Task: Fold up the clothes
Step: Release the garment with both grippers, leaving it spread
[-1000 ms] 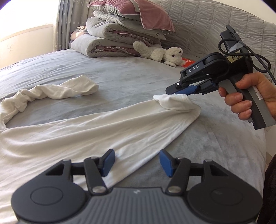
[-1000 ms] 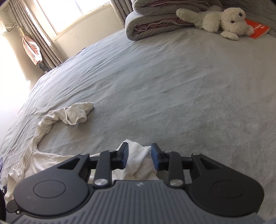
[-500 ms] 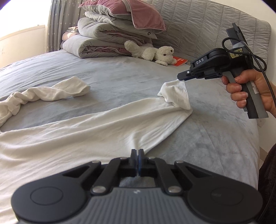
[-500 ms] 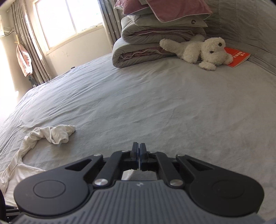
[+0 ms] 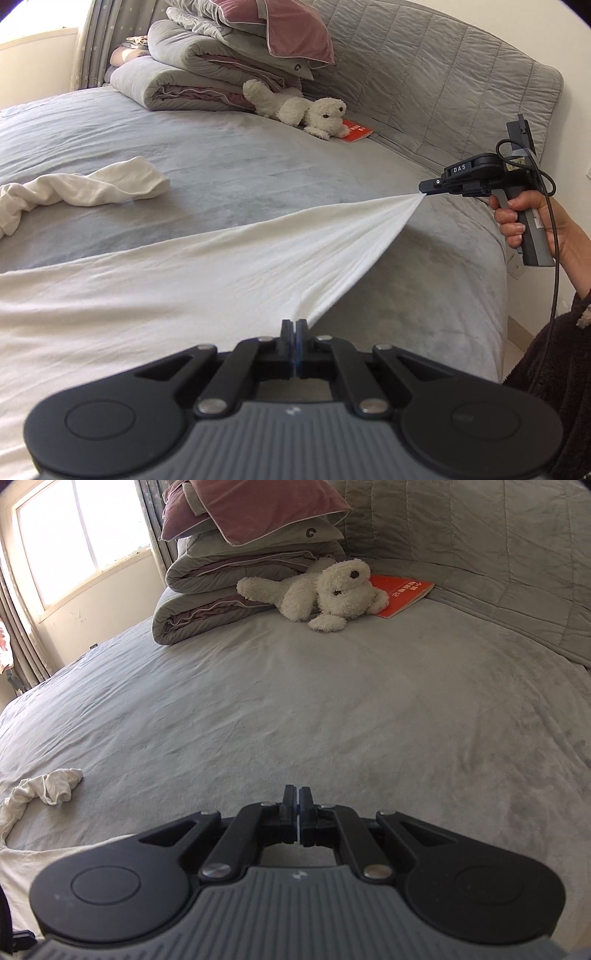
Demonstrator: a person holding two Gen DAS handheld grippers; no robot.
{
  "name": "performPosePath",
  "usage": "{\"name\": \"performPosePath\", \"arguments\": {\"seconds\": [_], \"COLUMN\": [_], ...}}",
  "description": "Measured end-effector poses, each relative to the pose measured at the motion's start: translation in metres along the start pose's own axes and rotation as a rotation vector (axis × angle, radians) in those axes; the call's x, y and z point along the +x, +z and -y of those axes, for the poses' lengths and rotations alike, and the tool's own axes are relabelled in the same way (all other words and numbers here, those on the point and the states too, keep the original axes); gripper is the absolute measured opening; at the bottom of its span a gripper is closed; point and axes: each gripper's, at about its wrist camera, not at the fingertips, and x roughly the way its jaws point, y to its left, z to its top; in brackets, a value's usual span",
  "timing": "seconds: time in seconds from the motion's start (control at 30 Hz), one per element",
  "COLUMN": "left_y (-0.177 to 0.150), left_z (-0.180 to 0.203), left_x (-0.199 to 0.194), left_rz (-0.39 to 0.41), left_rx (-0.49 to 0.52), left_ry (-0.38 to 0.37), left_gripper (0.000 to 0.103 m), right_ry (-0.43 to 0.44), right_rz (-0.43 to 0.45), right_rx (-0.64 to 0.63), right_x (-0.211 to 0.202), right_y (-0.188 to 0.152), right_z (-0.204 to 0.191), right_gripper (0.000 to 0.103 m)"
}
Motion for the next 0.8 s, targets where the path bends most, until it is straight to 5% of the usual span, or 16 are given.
{"name": "performPosePath", "arguments": {"seconds": [0.23,0.37,0.43,0.47,0.53,0.8], "left_y": [-0.005,-0.005,-0.004,-0.003,0.001,0.011], "left_z": [-0.006,-0.009,-0.01,-0.01,-0.011,-0.051], "left_x": [-0.008,-0.006,-0.006,-0.007,-0.01,-0.018], "left_rz": [-0.085,-0.095,-0.081,-0.072,-0.045,0.007], "left_rx": [0.0,-0.019,-0.032,-0.033,-0.026,-0.117], "left_ry": [-0.045,-0.083,-0.096,-0.094,-0.062,0.109], "left_gripper": [0.0,0.002,0.016,0.022,0.041,0.044], "right_ry": [-0.01,0.036,0.063,0.073,0.088,0.13], "right_rz": [-0.077,-0.07,-0.053,-0.044,-0.029,-0.078], "right_rx": [-0.045,-0.033,-0.045,-0.053,-0.075,-0.188], "right_x": [-0.004,0.005,0.01,0.014,0.022,0.054], "right_y": [-0.011,-0.008,-0.004,-0.003,0.0,-0.006], "right_z": [0.011,0.007,0.0,-0.004,-0.013,-0.043], "right_gripper": [0.002,0.022,0.046,0.047,0.047,0.047]}}
